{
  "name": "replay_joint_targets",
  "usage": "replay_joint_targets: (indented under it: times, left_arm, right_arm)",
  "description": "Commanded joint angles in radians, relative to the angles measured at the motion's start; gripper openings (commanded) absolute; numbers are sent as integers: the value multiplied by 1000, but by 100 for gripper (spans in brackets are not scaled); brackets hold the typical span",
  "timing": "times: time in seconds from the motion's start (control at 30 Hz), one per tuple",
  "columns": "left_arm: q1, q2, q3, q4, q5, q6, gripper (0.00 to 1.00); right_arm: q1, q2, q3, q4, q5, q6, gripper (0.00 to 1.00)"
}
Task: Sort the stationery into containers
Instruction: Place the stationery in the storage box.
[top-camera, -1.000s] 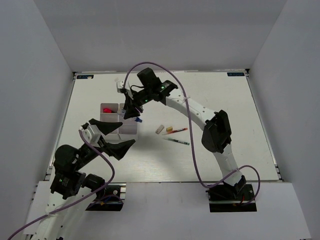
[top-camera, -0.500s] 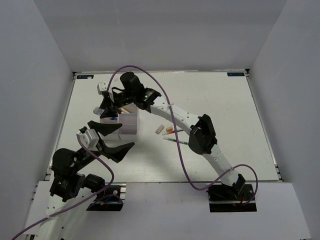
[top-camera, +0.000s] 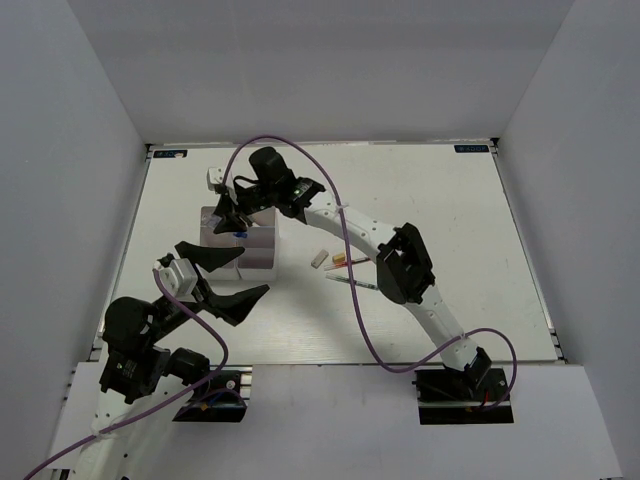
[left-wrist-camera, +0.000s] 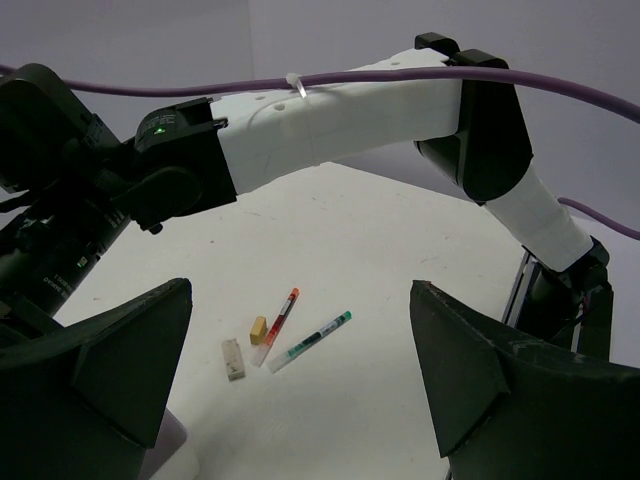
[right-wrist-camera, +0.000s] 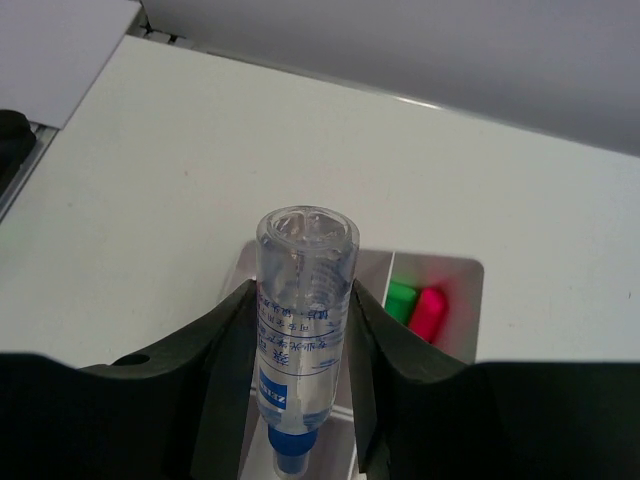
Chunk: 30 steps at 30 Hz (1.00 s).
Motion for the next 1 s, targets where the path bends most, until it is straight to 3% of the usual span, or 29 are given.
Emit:
replay_joint_targets:
  times: [0.0, 0.73, 0.97]
  left_arm:
    - [7, -1, -8, 7, 20, 11, 99]
    - [7, 8, -8, -2, 11, 11, 99]
    - [7, 8, -8, -2, 11, 11, 99]
  right_arm:
    - [-20, -61, -13, 11, -33, -35, 0]
    - [-37, -93, -80, -32, -44, -51, 0]
    - [-49, -107, -114, -41, -45, -58, 8]
